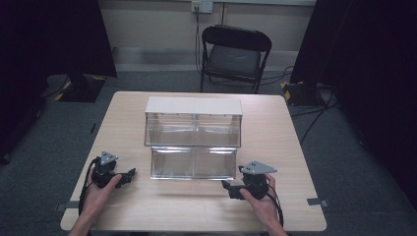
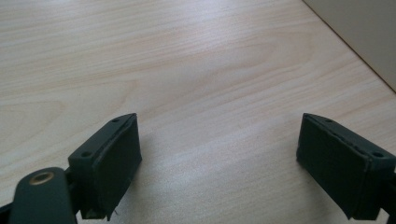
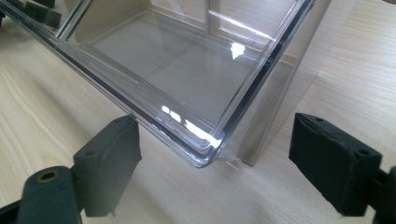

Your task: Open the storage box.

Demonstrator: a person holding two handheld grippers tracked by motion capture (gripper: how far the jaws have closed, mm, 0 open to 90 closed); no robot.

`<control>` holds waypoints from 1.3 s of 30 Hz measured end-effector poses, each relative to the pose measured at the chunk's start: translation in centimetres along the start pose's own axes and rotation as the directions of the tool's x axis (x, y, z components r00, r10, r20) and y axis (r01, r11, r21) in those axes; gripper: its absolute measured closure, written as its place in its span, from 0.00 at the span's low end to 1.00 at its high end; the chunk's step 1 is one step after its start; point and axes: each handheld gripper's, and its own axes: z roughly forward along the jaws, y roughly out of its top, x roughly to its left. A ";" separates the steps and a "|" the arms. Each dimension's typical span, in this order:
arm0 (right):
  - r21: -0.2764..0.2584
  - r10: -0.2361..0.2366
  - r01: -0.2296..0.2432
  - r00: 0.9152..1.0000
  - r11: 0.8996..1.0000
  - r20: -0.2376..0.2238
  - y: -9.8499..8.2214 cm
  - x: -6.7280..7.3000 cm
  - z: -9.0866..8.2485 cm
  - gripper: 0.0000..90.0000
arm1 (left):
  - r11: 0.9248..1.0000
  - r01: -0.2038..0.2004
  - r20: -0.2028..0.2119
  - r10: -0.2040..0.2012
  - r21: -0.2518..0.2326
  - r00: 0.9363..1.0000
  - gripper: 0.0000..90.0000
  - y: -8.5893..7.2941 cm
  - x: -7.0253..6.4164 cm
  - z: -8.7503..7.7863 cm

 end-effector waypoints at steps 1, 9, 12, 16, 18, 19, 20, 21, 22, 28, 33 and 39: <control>0.002 0.001 -0.001 1.000 1.000 -0.009 0.0 0.0 0.0 0.17 | 1.000 0.000 0.000 0.000 0.001 1.000 0.15 0.0 0.0 0.0; -0.018 0.006 -0.007 0.999 1.000 -0.036 0.2 0.0 -0.4 0.17 | 1.000 0.000 0.000 0.000 0.000 1.000 0.15 0.0 0.0 0.0; -0.022 0.005 -0.005 0.999 1.000 -0.037 0.2 0.0 -0.5 0.17 | 1.000 0.000 0.000 0.000 0.000 1.000 0.15 0.0 0.0 0.0; -0.026 0.000 -0.001 0.999 1.000 -0.039 0.3 0.0 -0.6 0.17 | 1.000 0.000 0.000 0.000 0.000 1.000 0.15 0.0 0.0 0.0; -0.032 -0.004 0.003 0.999 0.999 -0.038 0.3 0.1 -0.6 0.17 | 1.000 -0.002 -0.001 0.002 0.002 1.000 0.15 0.0 0.0 0.0; -0.033 -0.001 0.000 0.999 0.999 -0.040 0.3 0.1 -0.7 0.17 | 1.000 -0.003 -0.001 0.003 0.003 1.000 0.15 0.0 0.0 0.0; -0.034 -0.002 0.000 0.999 0.999 -0.041 0.3 0.1 -0.7 0.17 | 1.000 -0.002 -0.001 0.002 0.002 1.000 0.15 0.0 0.0 0.0; -0.036 -0.002 0.001 0.999 0.999 -0.041 0.3 0.1 -0.8 0.17 | 1.000 -0.003 -0.001 0.003 0.002 1.000 0.15 0.0 0.0 0.0; -0.038 -0.002 0.000 0.999 0.999 -0.041 0.3 0.1 -0.8 0.17 | 1.000 -0.003 -0.001 0.003 0.003 1.000 0.15 0.0 0.0 0.0; -0.046 -0.002 0.000 0.999 0.999 -0.042 0.4 0.2 -0.9 0.17 | 1.000 -0.001 0.000 0.001 0.001 1.000 0.15 0.0 0.0 0.0; -0.053 -0.002 -0.001 0.999 0.999 -0.052 0.5 0.2 -1.0 0.18 | 1.000 0.000 0.000 0.000 0.000 1.000 0.15 0.0 0.0 0.0; -0.057 -0.002 -0.001 0.999 0.998 -0.052 0.6 0.2 -1.1 0.18 | 1.000 0.000 0.000 0.000 0.000 1.000 0.15 0.0 0.0 0.0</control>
